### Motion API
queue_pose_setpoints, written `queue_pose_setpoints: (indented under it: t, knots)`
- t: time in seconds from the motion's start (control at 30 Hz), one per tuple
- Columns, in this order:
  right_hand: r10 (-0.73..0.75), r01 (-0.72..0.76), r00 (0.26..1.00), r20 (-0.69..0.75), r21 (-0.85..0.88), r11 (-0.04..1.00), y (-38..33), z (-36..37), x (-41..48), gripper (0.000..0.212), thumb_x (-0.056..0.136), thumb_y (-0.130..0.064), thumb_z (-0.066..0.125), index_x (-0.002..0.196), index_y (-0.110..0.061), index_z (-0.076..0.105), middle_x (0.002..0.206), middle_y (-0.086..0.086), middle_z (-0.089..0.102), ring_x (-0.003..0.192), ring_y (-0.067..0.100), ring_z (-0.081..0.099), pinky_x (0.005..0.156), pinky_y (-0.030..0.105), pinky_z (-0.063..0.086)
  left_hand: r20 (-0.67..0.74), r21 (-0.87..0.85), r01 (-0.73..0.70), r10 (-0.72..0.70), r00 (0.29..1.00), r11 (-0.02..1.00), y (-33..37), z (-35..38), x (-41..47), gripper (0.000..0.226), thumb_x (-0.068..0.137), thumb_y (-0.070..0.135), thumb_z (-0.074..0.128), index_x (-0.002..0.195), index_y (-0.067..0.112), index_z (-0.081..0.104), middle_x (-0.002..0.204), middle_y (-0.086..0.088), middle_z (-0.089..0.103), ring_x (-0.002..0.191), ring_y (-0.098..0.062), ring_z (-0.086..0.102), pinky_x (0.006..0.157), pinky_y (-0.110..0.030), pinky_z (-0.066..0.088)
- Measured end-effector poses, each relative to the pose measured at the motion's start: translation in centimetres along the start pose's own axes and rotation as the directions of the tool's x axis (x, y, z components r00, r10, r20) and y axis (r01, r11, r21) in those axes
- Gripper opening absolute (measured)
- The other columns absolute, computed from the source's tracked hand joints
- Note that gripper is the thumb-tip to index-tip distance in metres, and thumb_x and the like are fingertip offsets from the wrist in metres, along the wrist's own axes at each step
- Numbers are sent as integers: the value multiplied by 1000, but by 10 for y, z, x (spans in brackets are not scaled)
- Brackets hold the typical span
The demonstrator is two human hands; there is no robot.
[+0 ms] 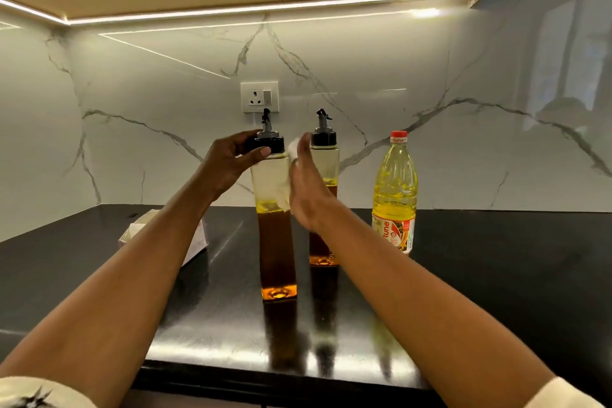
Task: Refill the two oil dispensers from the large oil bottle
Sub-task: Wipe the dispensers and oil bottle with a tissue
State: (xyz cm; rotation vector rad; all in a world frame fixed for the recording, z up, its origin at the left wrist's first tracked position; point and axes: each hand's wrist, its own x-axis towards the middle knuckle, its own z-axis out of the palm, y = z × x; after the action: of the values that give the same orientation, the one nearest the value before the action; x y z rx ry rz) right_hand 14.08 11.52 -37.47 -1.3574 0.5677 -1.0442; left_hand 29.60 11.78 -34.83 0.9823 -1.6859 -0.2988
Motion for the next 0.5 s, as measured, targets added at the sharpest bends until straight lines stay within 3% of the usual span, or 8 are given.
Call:
queue_pose_setpoints:
  t: [0.07,0.2,0.27,0.37,0.43,0.5]
  knots:
    - [-28,26,999,-23,-57,998,13,1,-9,86,77,-80,10,149,-33,4,158,8,10,142,30,17,113,55,16,-7,-6,-4,4,1000,1000,-2,0,2,47,74,42,68,120,32,59,114,-1,68,112,-23,62,104,-51,44]
    - [347,-352,936,-55,-182,918,100,-20,-57,101,68,-82,17,150,-25,5,155,11,19,141,29,23,113,48,16,10,-44,-10,11,1000,999,-3,3,5,47,74,40,68,119,30,59,116,-4,68,114,-26,61,104,-49,45]
    - [387,-387,921,-45,-227,894,117,-35,-59,94,75,-78,32,150,-26,8,154,9,23,141,27,23,113,45,16,45,-43,-11,13,999,999,-3,3,6,48,75,39,66,121,29,58,116,-3,67,113,-22,61,101,-41,47]
    - [204,-188,979,9,-355,916,98,-41,-45,71,81,-50,65,141,-29,33,141,-1,46,132,21,40,100,31,36,153,-59,43,-34,988,997,-2,-4,10,43,83,27,62,125,23,55,112,7,67,104,-6,64,88,-24,54]
    - [62,-86,995,-76,-374,923,88,-35,-38,62,77,-34,74,131,-23,45,127,-1,58,122,18,51,91,26,42,205,-17,69,-64,977,997,0,-12,14,41,90,14,58,130,19,51,112,8,66,97,4,65,82,-16,54]
    - [-97,-27,969,-225,-489,872,91,-28,-34,62,71,-34,80,123,-18,51,117,-1,61,114,16,55,91,26,45,186,65,45,-57,981,997,5,-18,16,43,90,12,59,132,18,50,116,4,64,94,13,63,87,-13,50]
